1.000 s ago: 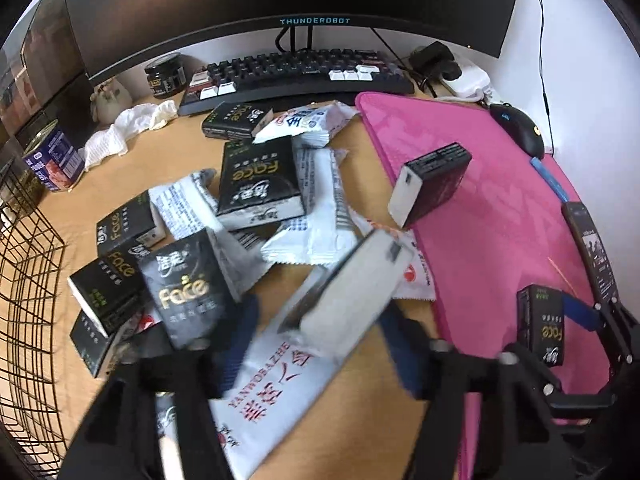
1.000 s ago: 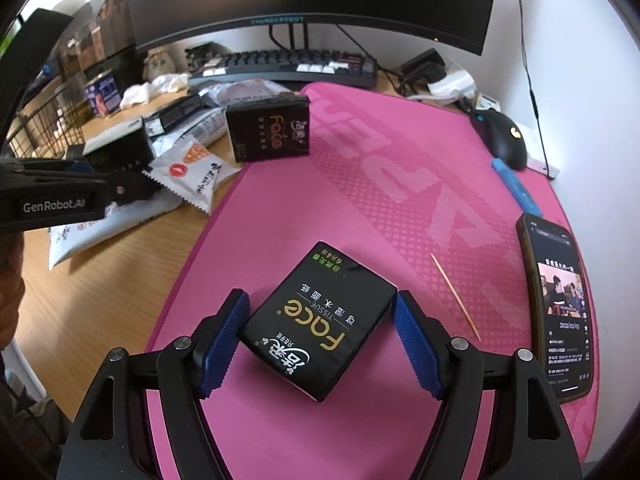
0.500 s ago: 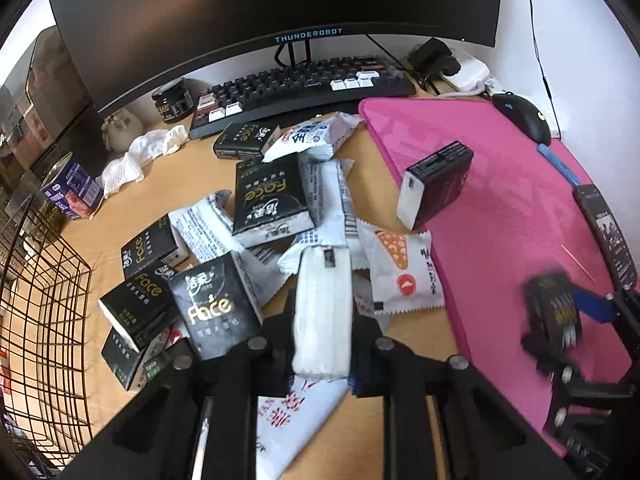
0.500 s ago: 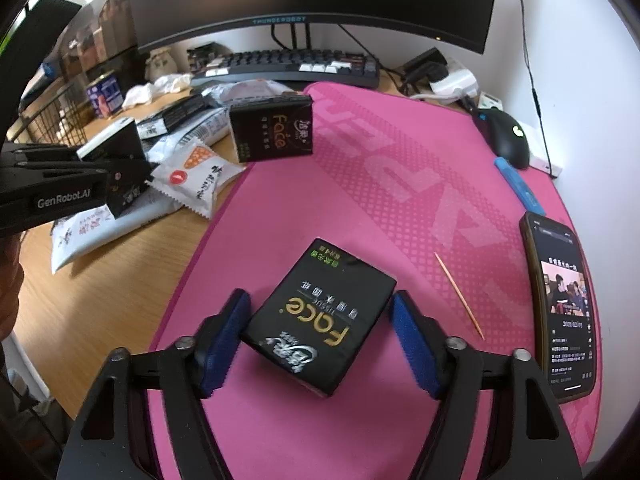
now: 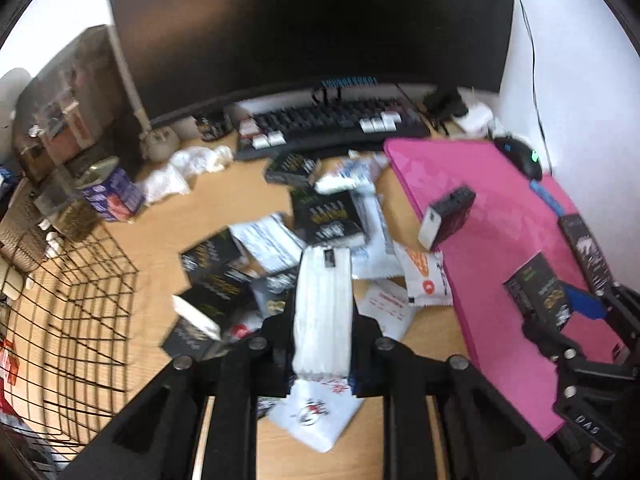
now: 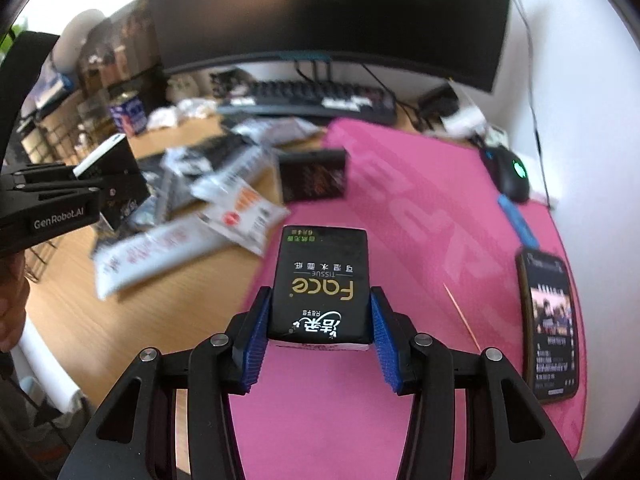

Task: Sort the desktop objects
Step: 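Carry both packs over the wire basket and open both grippers to drop them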

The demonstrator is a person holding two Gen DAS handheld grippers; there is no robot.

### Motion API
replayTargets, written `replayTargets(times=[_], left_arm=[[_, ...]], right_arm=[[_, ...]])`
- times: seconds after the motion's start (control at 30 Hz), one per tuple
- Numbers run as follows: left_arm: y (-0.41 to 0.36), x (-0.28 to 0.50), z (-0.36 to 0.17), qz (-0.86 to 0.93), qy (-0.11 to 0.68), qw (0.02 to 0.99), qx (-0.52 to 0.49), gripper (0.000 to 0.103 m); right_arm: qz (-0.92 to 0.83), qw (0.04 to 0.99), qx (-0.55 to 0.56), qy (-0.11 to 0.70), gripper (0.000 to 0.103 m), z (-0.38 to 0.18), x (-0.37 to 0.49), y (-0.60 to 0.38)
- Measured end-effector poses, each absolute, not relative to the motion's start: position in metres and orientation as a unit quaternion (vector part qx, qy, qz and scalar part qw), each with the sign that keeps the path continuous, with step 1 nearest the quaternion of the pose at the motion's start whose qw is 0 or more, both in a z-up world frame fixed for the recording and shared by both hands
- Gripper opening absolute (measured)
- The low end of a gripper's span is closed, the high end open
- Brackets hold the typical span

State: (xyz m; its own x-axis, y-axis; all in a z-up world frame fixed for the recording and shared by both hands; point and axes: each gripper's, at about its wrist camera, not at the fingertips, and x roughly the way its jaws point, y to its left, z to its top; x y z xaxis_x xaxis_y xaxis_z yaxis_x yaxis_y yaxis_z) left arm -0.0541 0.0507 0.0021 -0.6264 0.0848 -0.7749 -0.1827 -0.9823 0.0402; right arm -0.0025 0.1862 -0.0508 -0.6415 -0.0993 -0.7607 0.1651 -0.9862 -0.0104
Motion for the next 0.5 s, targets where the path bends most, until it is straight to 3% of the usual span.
replayTargets(times=[0.27, 0.5], left_arm=[[-0.061, -0.011, 0.078, 0.942, 0.022, -0.032, -0.333, 0.02], [-0.187, 0.013, 0.062, 0.917, -0.037, -0.158, -0.365, 0.02]], right_arm=[[-0.9, 0.231, 0.361, 0.079, 0.047, 0.024, -0.016, 0.071], [-0.867, 0.353, 0.318, 0.151, 0.047, 0.06, -0.024, -0.082]])
